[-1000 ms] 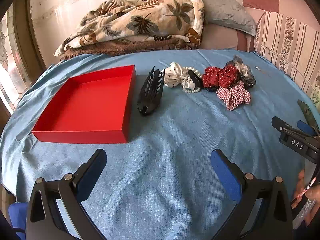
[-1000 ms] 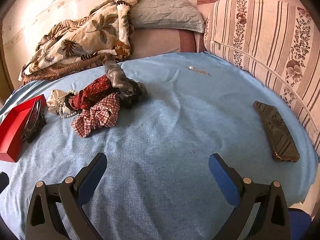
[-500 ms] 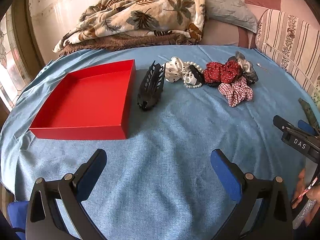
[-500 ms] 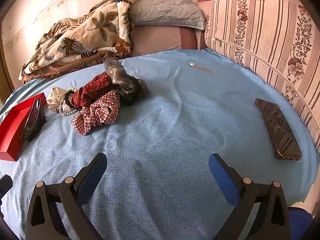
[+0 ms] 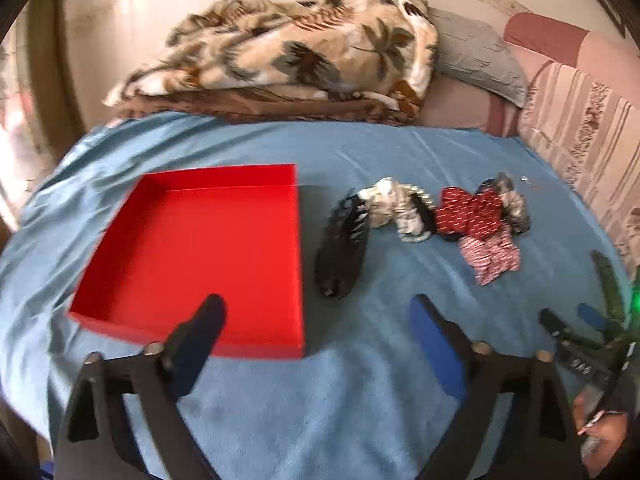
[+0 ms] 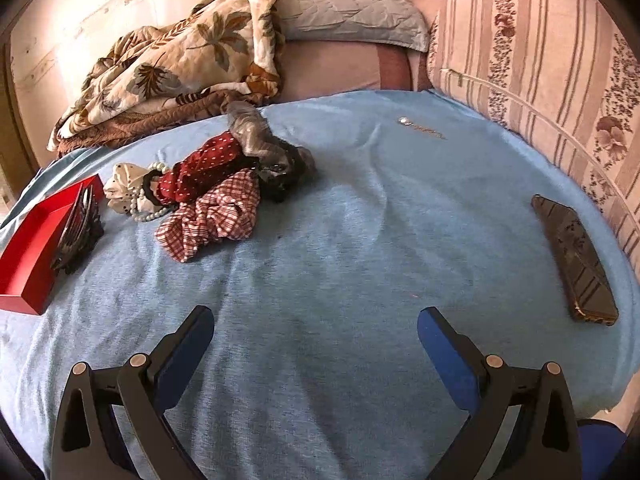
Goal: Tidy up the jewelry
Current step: 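Move the left tool to the black claw clip while the right tool approaches the plaid scrunchie, then close the left gripper on the black claw clip while the right gripper grasps the plaid scrunchie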
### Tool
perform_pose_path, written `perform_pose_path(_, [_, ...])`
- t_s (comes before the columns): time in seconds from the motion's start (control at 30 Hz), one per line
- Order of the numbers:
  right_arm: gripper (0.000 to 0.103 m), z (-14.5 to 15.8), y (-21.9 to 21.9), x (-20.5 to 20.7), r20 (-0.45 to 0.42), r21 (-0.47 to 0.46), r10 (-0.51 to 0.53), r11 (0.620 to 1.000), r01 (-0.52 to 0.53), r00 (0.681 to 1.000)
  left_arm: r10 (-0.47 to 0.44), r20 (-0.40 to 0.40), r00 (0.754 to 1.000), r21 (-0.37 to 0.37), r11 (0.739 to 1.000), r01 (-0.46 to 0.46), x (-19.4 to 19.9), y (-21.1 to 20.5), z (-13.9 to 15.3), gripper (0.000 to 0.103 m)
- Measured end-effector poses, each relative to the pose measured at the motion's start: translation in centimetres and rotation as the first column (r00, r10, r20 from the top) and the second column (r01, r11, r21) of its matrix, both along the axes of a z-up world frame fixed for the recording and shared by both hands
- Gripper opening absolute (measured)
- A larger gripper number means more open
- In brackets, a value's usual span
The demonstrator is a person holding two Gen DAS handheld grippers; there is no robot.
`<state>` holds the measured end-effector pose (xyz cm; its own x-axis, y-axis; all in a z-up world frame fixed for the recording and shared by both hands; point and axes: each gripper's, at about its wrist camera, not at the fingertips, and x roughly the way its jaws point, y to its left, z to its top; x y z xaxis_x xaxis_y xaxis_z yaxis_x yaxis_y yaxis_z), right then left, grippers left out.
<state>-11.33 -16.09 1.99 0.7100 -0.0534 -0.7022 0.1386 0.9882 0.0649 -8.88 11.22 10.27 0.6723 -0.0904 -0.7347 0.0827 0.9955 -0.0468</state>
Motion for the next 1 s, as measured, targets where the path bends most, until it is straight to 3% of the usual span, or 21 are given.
perform_pose_path(0.07, [0.102,0.4,0.2,0.8,-0.008,0.020,0.024,1.000,-0.024,1.000,-0.027,-0.021,0.999,-0.012,1.000,0.027,1.4,-0.3,0.0,0.076])
perform_pose_path(0.33, [0.094,1.4,1.0,5.1,-0.034,0.153,0.114,0.982,-0.108,0.993,-0.094,-0.107,0.990,0.101,0.989,0.105,7.8,-2.9,-2.0,0.075])
perform_pose_path(0.77, [0.089,-0.2,2.3,10.1,-0.090,0.234,0.145,0.965,-0.120,0.985,-0.142,-0.200,0.969,0.107,0.980,0.166,12.1,-3.7,-5.5,0.075])
perform_pose_path(0.8, [0.086,-0.3,2.3,10.2,-0.094,0.238,0.144,0.964,-0.119,0.985,-0.144,-0.203,0.969,0.107,0.980,0.168,12.2,-3.8,-5.6,0.075])
perform_pose_path(0.87, [0.075,-0.8,2.3,10.5,-0.109,0.259,0.146,0.959,-0.113,0.983,-0.140,-0.216,0.966,0.117,0.979,0.168,12.2,-4.1,-6.0,0.041])
perform_pose_path(1.0, [0.032,-0.8,1.8,10.2,-0.106,0.297,0.157,0.947,-0.120,0.982,-0.142,-0.207,0.968,0.084,0.983,0.162,11.7,-4.0,-5.5,0.040])
